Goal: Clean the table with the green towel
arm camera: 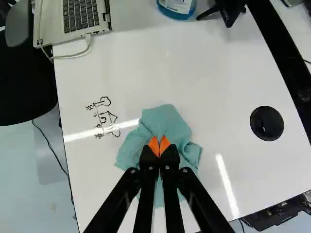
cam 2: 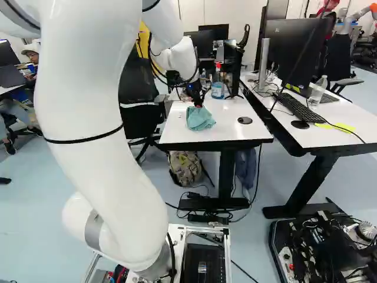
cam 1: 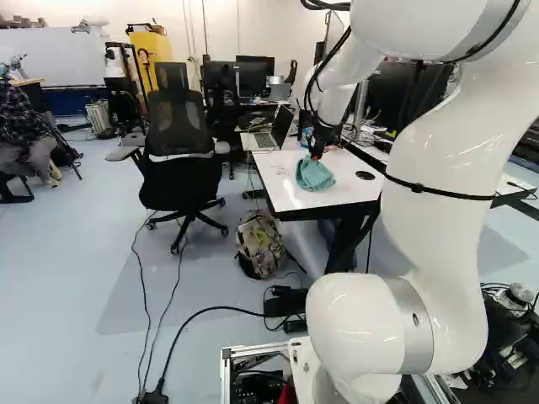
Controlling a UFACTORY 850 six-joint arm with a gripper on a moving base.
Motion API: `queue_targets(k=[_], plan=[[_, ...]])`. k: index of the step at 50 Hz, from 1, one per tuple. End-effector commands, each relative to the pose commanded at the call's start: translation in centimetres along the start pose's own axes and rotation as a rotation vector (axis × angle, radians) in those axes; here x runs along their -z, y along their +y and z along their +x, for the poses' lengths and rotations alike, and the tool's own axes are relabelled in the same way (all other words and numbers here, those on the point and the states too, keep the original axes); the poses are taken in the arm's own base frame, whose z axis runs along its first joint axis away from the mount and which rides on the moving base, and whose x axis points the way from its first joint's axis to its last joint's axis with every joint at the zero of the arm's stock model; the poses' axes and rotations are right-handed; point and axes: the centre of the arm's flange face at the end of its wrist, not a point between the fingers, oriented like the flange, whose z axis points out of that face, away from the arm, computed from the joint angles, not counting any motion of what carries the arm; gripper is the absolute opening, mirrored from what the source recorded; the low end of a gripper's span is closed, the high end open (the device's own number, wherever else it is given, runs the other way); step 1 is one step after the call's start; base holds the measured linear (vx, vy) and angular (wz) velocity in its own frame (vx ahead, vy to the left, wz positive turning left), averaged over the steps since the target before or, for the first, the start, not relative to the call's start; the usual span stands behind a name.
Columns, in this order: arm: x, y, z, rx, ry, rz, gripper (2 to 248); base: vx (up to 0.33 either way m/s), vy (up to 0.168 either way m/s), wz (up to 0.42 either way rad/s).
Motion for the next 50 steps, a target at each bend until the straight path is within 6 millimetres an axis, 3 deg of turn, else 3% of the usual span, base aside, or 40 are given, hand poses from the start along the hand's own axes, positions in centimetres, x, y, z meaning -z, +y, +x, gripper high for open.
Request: queue_targets(k=[27, 50], plan=[[-3.7, 0.0, -0.7, 0.0, -0.061, 0.0, 21, 0.0, 0.0, 0.0], [-3.7, 0.0, -0.8, 0.0, -0.068, 0.0, 21, 0.0, 0.0, 0.0]])
